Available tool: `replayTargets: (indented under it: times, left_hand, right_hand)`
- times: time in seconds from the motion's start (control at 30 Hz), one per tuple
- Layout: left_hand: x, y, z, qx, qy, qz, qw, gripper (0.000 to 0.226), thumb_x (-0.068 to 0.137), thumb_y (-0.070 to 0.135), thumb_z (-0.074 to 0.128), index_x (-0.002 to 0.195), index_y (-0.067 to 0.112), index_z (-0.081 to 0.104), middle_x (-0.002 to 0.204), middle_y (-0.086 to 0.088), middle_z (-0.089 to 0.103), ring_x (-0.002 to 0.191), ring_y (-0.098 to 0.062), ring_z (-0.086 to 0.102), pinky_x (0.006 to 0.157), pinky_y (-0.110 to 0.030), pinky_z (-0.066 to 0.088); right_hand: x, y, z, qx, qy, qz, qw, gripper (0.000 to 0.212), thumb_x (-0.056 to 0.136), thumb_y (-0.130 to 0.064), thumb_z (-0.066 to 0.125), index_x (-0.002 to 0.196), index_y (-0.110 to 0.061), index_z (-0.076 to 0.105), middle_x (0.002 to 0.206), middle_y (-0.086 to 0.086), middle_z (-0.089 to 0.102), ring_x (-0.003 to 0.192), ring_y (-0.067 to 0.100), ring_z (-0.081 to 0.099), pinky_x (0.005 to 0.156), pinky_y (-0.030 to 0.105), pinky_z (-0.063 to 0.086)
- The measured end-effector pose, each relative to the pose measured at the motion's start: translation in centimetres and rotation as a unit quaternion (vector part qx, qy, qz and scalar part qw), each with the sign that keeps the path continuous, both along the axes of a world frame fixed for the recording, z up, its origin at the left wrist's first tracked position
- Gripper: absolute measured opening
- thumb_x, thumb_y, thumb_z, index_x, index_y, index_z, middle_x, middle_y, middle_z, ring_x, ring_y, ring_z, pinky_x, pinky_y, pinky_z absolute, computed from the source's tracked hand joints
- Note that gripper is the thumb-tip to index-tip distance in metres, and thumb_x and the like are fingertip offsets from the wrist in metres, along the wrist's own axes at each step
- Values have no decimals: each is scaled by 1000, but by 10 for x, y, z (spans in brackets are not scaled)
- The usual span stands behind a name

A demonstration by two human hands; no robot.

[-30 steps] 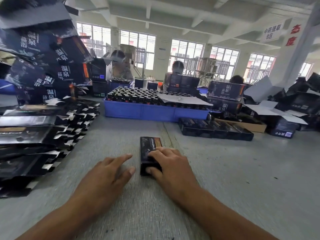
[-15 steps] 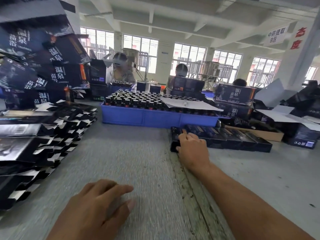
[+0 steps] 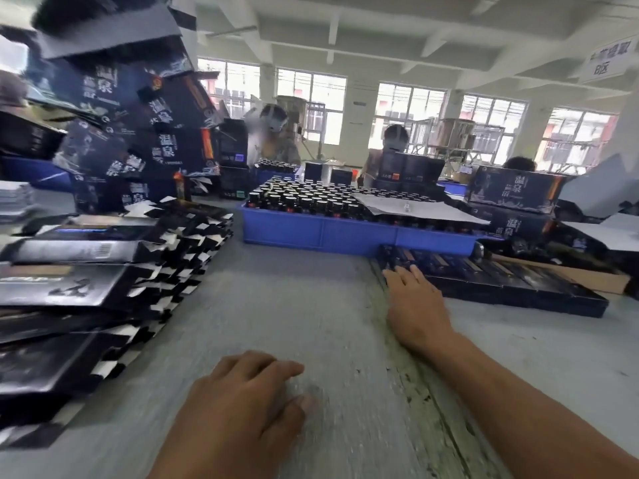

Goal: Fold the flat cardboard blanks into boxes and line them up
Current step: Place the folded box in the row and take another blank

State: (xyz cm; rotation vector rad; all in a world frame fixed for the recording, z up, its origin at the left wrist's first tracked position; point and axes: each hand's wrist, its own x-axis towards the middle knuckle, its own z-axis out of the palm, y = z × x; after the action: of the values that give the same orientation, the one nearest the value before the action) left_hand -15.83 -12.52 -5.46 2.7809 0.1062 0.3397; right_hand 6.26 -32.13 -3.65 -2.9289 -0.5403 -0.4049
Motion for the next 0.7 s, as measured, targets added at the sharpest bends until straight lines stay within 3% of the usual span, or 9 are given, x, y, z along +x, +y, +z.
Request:
replayTargets:
  times: [0.13, 0.23, 0.3, 0.43, 0.57, 0.7]
  left_hand:
    - [-5, -6, 0, -5, -2, -5, 1000, 49, 95, 60, 42, 141, 43, 46, 139, 20, 47, 132, -9, 34, 108, -29, 32]
    - [-8, -8, -1, -12, -15, -10, 1000, 44, 97, 51, 47, 137, 35, 55, 134, 3, 54, 125, -25, 43, 106, -39, 36]
    - [-9, -7, -1, -25, -18, -15, 999, 42, 97, 47, 50, 134, 31, 58, 132, -6, 56, 121, -32, 46, 106, -44, 38]
    - [-16, 1, 6, -31, -30, -8, 999, 44, 94, 39, 56, 137, 26, 57, 133, -11, 52, 120, -35, 47, 103, -46, 41]
    - [-27, 26, 24, 69, -43, 114, 990, 45, 95, 43, 52, 137, 26, 52, 136, -12, 48, 125, -36, 44, 104, -49, 34]
    - [-43, 58, 42, 92, -15, 239, 967, 45, 97, 43, 48, 136, 23, 47, 137, -17, 43, 126, -40, 41, 106, -56, 31]
  right_hand:
    - [-63, 17, 2, 26, 32, 90, 995, 52, 95, -8, 46, 147, -18, 47, 152, 6, 46, 143, 25, 38, 117, 37, 33]
    - [-114, 25, -2, 26, 69, 166, 983, 34, 99, -27, 55, 133, -29, 59, 139, -5, 57, 125, 13, 55, 105, 23, 38]
    - [-136, 28, -7, 9, 91, 187, 978, 32, 101, -40, 49, 132, -36, 56, 144, -10, 52, 130, 8, 51, 103, 17, 33]
    - [-143, 30, -19, -7, 100, 165, 981, 47, 105, -47, 31, 152, -40, 28, 164, -13, 19, 148, 5, 27, 119, 19, 17]
    - [-146, 30, -25, -11, 89, 177, 980, 49, 107, -43, 27, 155, -39, 19, 166, -11, 11, 152, 7, 18, 121, 21, 11]
    - [-154, 26, -22, 3, 76, 181, 981, 48, 107, -46, 26, 154, -43, 18, 165, -16, 9, 152, 4, 17, 121, 20, 12]
